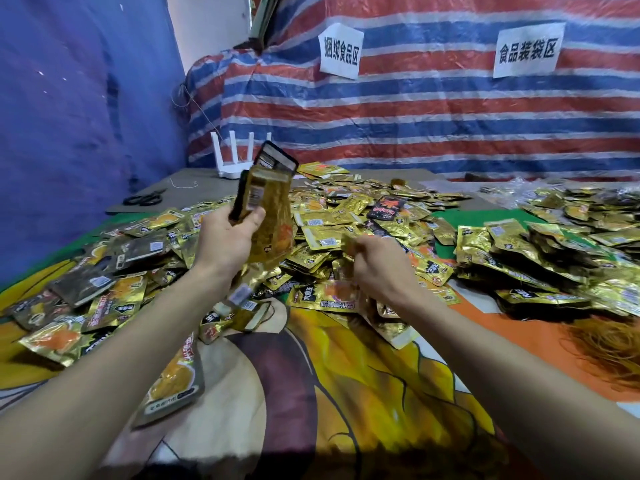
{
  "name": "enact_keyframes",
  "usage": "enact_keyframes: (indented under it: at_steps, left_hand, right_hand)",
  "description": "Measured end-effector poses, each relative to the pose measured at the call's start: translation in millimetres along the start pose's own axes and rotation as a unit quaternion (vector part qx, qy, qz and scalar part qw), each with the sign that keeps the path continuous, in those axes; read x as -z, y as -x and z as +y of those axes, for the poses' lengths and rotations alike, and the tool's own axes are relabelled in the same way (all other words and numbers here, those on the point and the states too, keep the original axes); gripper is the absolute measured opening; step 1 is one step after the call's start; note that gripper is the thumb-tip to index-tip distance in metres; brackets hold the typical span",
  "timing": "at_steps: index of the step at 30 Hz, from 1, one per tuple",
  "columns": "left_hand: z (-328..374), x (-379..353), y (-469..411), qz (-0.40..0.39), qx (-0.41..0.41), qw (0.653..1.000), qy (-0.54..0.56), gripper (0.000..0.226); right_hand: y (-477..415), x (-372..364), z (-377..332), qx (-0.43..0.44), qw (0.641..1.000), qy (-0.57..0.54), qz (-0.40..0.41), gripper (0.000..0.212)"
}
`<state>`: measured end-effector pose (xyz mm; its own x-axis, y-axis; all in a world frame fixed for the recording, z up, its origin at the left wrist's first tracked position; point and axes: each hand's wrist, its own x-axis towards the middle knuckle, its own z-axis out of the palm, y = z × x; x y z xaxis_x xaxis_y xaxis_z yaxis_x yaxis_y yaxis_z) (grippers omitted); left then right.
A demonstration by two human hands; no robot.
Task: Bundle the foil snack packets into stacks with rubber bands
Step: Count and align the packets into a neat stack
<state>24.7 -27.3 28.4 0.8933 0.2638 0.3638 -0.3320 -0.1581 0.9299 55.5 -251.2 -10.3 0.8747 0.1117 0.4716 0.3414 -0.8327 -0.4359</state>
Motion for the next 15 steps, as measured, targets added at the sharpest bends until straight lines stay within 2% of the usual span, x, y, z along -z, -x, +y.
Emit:
enact_keyframes:
  at_steps: [4, 7, 8, 10, 12, 15]
  left_hand:
    - [4, 1, 2, -0.004, 0.098, 0.981, 0.165, 0.01]
    - [-3, 0, 3, -0.023, 0.15, 0.958, 0.244, 0.031]
    - [-5, 0, 4, -0.026, 0.167, 0.95, 0.262, 0.036]
    - [-10, -2, 7, -0.038, 0.193, 0.938, 0.286, 0.032]
    - [-16, -5, 12, -0.057, 0.204, 0.935, 0.284, 0.022]
    - [-24, -11, 21, -0.093, 0.223, 0.931, 0.274, 0.025]
  right_hand:
    - [-2, 6, -3, -0.052, 0.98, -0.166, 0.095, 0.026]
    - [-2, 5, -3, -0.119, 0.954, -0.249, 0.116, 0.024]
    - [-2, 5, -2, -0.14, 0.945, -0.275, 0.11, 0.02]
    - [0, 5, -2, -0.192, 0.915, -0.343, 0.085, 0.018]
    - [3, 3, -2, -0.249, 0.87, -0.423, 0.048, 0.034]
    - [8, -3, -5, -0.294, 0.811, -0.506, -0.006, 0.053]
